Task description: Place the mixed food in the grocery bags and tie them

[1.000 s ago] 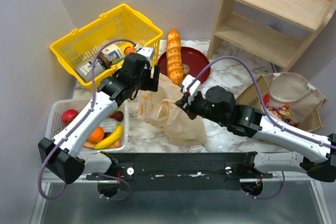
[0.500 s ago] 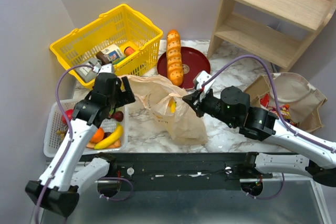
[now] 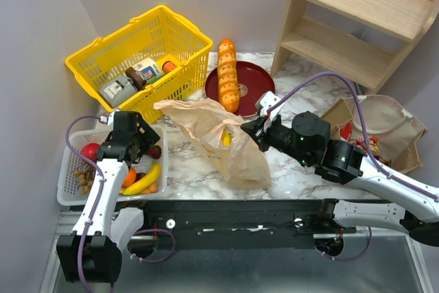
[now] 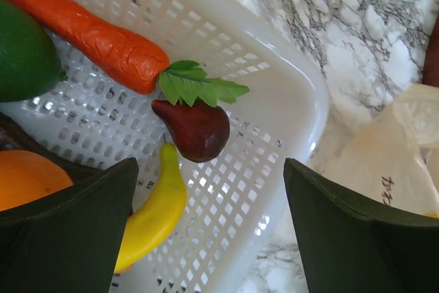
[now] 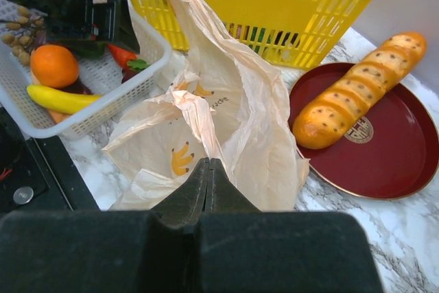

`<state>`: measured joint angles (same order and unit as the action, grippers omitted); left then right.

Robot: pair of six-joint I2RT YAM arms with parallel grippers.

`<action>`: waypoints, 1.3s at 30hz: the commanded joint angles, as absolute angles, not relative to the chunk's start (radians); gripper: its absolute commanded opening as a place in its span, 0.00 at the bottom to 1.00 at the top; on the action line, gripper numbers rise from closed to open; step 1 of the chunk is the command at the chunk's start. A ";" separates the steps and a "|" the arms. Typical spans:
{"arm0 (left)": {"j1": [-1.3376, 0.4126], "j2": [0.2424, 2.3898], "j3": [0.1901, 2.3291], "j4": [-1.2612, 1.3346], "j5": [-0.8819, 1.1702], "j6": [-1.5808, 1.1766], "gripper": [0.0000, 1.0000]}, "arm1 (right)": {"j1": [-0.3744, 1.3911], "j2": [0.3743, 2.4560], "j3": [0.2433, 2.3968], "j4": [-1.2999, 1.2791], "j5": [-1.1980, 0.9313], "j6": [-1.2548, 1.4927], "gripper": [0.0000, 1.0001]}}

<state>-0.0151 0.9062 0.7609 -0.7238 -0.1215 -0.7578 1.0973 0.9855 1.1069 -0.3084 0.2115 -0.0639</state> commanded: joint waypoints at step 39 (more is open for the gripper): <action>-0.612 0.902 0.870 -0.215 -0.308 -0.670 0.20 | 1.080 0.996 1.152 -0.357 0.113 -0.032 0.01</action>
<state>-0.5304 0.7757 0.7982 -0.3210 -0.2272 -0.7124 1.0843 0.9882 1.1103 -0.3210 0.1383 -0.0593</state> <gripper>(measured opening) 0.578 0.013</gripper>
